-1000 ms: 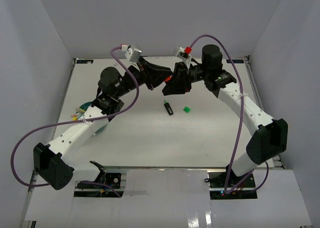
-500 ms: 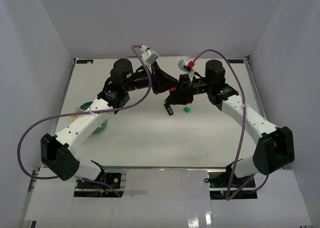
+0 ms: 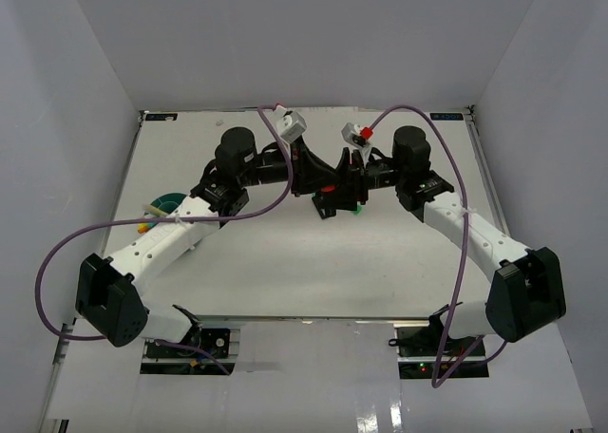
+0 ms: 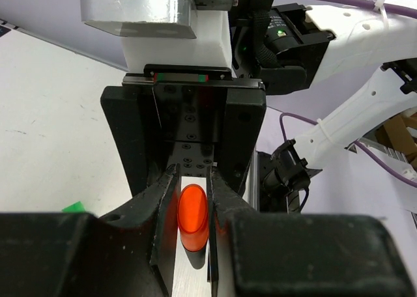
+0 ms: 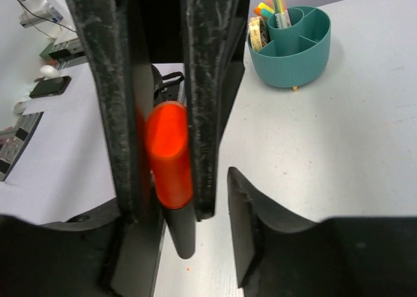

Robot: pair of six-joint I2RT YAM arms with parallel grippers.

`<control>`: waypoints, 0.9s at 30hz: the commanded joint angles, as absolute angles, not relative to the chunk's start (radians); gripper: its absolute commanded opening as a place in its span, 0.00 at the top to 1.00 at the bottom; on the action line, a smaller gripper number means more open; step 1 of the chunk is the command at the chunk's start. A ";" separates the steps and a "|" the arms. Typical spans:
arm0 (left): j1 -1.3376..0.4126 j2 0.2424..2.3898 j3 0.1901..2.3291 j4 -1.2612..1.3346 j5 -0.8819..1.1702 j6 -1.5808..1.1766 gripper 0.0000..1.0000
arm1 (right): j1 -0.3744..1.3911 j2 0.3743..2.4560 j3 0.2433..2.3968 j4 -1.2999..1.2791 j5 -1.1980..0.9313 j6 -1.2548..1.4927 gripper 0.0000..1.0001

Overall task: Sort the stationery into containers
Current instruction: Close the pen cap on the pen, then place the pen in the storage box.

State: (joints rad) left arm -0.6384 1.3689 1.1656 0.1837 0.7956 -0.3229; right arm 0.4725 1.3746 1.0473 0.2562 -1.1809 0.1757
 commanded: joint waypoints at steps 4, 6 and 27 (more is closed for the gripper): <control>-0.678 1.364 1.135 0.077 0.894 -0.318 1.00 | 0.462 1.296 1.034 0.270 -1.091 0.104 0.40; -0.677 1.362 1.138 0.078 0.882 -0.316 1.00 | 0.462 1.287 1.011 0.230 -1.080 0.081 0.30; -0.502 1.109 0.994 -0.064 -0.090 -0.264 1.00 | 0.463 1.042 0.704 0.035 -0.720 -0.021 0.10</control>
